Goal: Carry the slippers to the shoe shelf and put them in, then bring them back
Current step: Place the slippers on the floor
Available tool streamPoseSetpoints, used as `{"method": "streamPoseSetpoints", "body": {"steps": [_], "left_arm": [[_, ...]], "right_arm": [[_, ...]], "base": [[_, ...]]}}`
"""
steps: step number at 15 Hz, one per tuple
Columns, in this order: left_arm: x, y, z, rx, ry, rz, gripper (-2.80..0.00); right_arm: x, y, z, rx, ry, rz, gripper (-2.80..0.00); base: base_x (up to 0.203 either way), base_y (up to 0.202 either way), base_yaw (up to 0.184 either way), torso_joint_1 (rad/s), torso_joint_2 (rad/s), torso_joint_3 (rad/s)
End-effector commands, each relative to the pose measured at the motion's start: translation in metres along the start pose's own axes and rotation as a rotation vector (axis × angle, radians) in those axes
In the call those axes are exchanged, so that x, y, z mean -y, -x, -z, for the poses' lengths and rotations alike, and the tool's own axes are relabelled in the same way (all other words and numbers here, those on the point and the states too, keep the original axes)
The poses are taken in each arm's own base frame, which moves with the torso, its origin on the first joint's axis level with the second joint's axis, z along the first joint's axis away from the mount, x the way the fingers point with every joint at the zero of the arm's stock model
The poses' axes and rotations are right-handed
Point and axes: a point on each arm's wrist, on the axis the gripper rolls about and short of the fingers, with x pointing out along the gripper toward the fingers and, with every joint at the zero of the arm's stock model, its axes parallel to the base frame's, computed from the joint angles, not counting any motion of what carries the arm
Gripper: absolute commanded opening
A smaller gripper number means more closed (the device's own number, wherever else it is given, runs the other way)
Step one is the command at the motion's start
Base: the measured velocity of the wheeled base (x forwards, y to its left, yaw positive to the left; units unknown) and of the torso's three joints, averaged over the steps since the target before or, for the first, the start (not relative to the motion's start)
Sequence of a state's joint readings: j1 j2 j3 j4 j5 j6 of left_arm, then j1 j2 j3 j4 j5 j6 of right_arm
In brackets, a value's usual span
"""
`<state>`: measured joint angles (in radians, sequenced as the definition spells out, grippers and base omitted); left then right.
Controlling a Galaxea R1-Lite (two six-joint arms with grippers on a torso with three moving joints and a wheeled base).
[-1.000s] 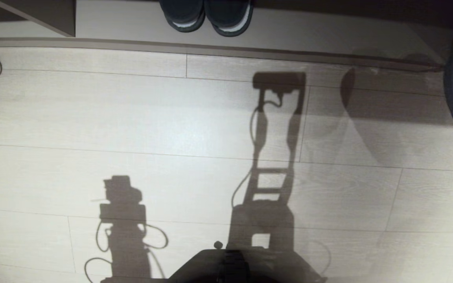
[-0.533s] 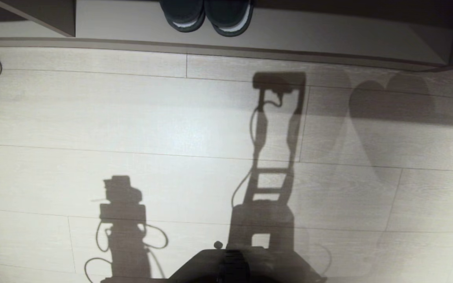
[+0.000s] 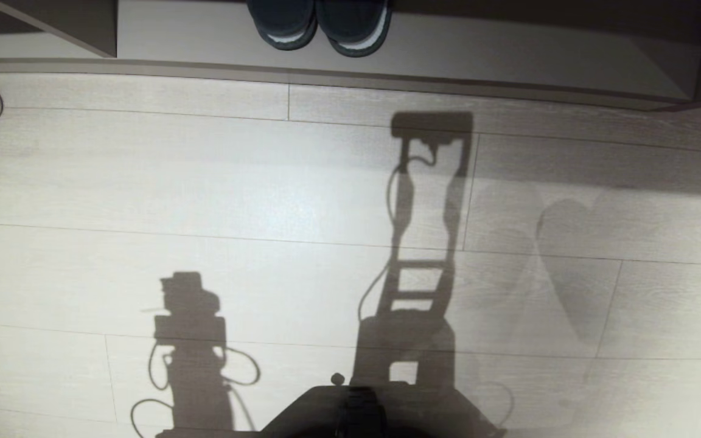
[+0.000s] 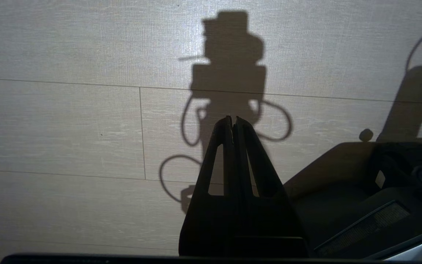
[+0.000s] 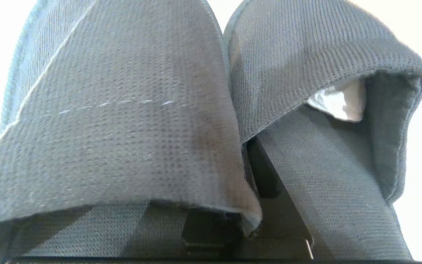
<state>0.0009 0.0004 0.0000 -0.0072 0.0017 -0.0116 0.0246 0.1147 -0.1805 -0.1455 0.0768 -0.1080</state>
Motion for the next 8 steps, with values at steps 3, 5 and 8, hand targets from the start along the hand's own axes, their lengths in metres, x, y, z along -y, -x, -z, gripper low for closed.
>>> {"method": "streamPoseSetpoints", "body": {"steps": [3, 5, 8], "left_arm": [[0.0, 0.0, 0.0, 0.001, -0.001, 0.001, -2.8], [0.0, 0.0, 0.0, 0.001, -0.001, -0.001, -2.8], [0.0, 0.0, 0.0, 0.001, 0.002, 0.0, -2.8]], "right_arm": [[-0.006, 0.007, 0.049, -0.066, -0.004, 0.006, -2.8], [-0.006, 0.007, 0.057, -0.117, -0.005, 0.03, -2.8], [-0.007, 0.009, 0.067, -0.222, -0.016, 0.041, -2.8]], "base": [[0.0, 0.0, 0.0, 0.0, 0.0, 0.0], [0.0, 0.0, 0.0, 0.0, 0.0, 0.0], [0.0, 0.0, 0.0, 0.0, 0.0, 0.0]]}}
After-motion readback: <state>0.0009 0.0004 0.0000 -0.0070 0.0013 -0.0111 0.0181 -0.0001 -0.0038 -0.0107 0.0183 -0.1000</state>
